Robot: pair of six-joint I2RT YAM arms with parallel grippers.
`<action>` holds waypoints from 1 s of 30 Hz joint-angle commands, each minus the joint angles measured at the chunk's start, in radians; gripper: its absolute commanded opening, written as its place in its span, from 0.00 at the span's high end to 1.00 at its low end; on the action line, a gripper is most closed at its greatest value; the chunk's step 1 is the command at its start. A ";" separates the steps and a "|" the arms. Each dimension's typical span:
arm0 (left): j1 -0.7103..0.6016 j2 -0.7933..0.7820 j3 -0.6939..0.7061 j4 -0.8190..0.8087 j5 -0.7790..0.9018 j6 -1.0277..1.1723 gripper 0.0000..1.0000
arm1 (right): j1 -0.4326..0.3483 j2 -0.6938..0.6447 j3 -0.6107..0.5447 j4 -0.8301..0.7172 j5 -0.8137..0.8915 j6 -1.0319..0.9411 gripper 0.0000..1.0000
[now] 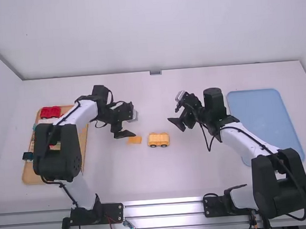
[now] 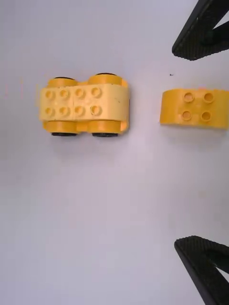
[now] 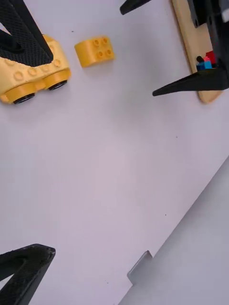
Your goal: Assemble lego blocks to make yellow taxi
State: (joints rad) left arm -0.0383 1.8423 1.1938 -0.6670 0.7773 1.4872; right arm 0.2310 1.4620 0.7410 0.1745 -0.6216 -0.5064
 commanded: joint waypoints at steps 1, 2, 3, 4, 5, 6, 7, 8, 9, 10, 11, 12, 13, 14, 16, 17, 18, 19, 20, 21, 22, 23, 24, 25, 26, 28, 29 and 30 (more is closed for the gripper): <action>0.030 -0.002 -0.048 0.026 0.176 0.073 0.01 | 0.000 -0.018 -0.001 -0.010 -0.010 0.001 0.01; 0.036 -0.002 -0.063 0.042 0.194 0.073 0.01 | 0.000 -0.018 -0.001 -0.013 -0.010 0.000 0.01; 0.044 -0.002 -0.080 0.060 0.212 0.070 0.01 | 0.005 -0.018 -0.001 -0.020 -0.010 -0.011 0.01; 0.056 -0.002 -0.108 0.095 0.228 0.069 0.01 | 0.016 -0.014 -0.001 -0.032 -0.010 -0.046 0.01; 0.059 -0.002 -0.114 0.102 0.230 0.064 0.01 | 0.019 -0.013 -0.001 -0.032 -0.009 -0.051 0.01; 0.068 -0.002 -0.143 0.143 0.235 0.041 0.01 | 0.034 -0.002 -0.001 -0.030 -0.010 -0.068 0.01; 0.072 -0.002 -0.161 0.175 0.237 0.014 0.01 | 0.047 0.008 -0.001 -0.024 -0.009 -0.070 0.01; 0.072 -0.002 -0.166 0.185 0.237 0.005 0.01 | 0.050 0.013 -0.001 -0.023 -0.009 -0.070 0.01; 0.071 0.000 -0.183 0.218 0.236 -0.019 0.01 | 0.065 0.026 -0.001 -0.018 -0.010 -0.070 0.01; 0.070 0.002 -0.195 0.243 0.236 -0.039 0.01 | 0.074 0.037 -0.001 -0.014 -0.013 -0.070 0.01; 0.073 0.007 -0.208 0.266 0.235 -0.043 0.01 | 0.086 0.053 -0.001 -0.003 -0.013 -0.069 0.01; 0.073 0.010 -0.214 0.280 0.237 -0.043 0.01 | 0.091 0.066 -0.001 0.004 -0.014 -0.068 0.01; 0.070 0.013 -0.227 0.296 0.235 -0.034 0.01 | 0.095 0.086 -0.001 0.020 -0.023 -0.067 0.01; 0.068 0.015 -0.238 0.309 0.236 -0.026 0.01 | 0.097 0.109 -0.001 0.034 -0.041 -0.067 0.01; 0.066 0.018 -0.246 0.309 0.236 -0.005 0.01 | 0.094 0.140 -0.001 0.058 -0.080 -0.066 0.01; 0.067 0.021 -0.251 0.309 0.236 0.006 0.01 | 0.088 0.160 -0.001 0.072 -0.122 -0.066 0.01; 0.071 0.024 -0.255 0.309 0.233 0.009 0.01 | 0.081 0.184 -0.001 0.086 -0.175 -0.068 0.01; 0.077 0.026 -0.258 0.309 0.229 0.018 0.01 | 0.077 0.196 -0.001 0.091 -0.203 -0.072 0.01; 0.080 0.031 -0.264 0.308 0.228 0.031 0.01 | 0.071 0.212 -0.001 0.092 -0.230 -0.095 0.01; 0.079 0.040 -0.269 0.306 0.228 0.052 0.00 | 0.067 0.228 -0.001 0.090 -0.244 -0.121 0.01; 0.080 0.048 -0.270 0.306 0.231 0.055 0.00 | 0.065 0.235 -0.001 0.090 -0.246 -0.128 0.01; 0.080 0.066 -0.269 0.308 0.236 0.056 0.00 | 0.064 0.240 -0.001 0.090 -0.237 -0.125 0.01; 0.079 0.074 -0.267 0.311 0.236 0.054 0.00 | 0.065 0.240 -0.001 0.090 -0.234 -0.121 0.01; 0.079 0.090 -0.262 0.305 0.232 0.055 0.00 | 0.068 0.238 -0.001 0.086 -0.216 -0.119 0.01; 0.078 0.105 -0.259 0.309 0.224 0.056 0.00 | 0.078 0.237 -0.002 0.086 -0.192 -0.119 0.01; 0.078 0.119 -0.258 0.309 0.225 0.066 0.00 | 0.090 0.236 -0.002 0.087 -0.169 -0.119 0.01; 0.078 0.125 -0.257 0.304 0.225 0.092 0.00 | 0.101 0.236 -0.002 0.087 -0.163 -0.119 0.01; 0.078 0.132 -0.257 0.300 0.225 0.105 0.01 | 0.106 0.236 -0.002 0.083 -0.164 -0.119 0.01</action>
State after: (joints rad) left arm 0.0311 1.9556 0.9386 -0.3573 0.9779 1.5452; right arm 0.3187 1.6970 0.7410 0.2619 -0.7895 -0.6178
